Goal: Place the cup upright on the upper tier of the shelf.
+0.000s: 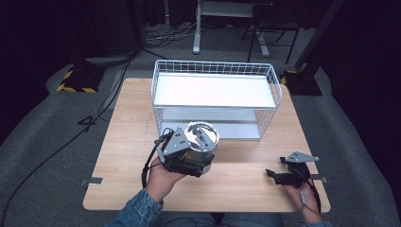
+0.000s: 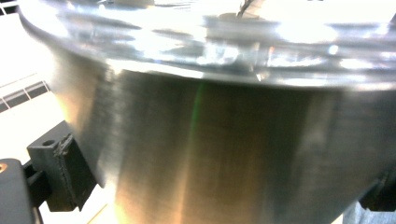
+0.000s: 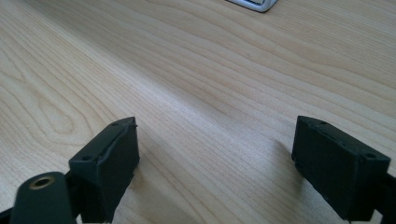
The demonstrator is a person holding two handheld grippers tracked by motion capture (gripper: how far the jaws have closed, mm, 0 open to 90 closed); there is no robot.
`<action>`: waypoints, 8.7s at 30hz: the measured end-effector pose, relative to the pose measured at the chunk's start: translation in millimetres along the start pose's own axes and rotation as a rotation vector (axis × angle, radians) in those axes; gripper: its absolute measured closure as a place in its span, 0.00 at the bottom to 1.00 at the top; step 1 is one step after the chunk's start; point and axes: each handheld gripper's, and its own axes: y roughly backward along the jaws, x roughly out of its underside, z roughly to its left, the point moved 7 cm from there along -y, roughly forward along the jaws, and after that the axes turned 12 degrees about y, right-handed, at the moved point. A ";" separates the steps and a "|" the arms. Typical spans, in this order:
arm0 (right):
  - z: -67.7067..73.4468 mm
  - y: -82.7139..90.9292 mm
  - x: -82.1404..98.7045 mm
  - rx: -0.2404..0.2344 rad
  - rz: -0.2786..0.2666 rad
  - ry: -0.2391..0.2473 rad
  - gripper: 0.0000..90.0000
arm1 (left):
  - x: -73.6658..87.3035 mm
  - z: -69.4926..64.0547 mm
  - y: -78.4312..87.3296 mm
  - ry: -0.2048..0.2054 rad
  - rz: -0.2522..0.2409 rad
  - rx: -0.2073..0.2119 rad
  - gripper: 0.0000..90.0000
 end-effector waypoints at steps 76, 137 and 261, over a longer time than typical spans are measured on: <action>0.6 0.6 0.1 -0.001 -0.001 -0.001 0.19 | -183.4 74.0 -66.9 0.078 -0.173 -0.204 0.04; 0.4 0.4 -0.2 0.003 -0.005 -0.001 0.19 | -179.2 111.8 -120.0 0.110 -0.160 -0.285 0.03; -0.4 -4.4 -4.1 -0.024 -0.004 0.018 0.17 | 88.3 77.5 27.5 0.126 0.115 -0.208 0.00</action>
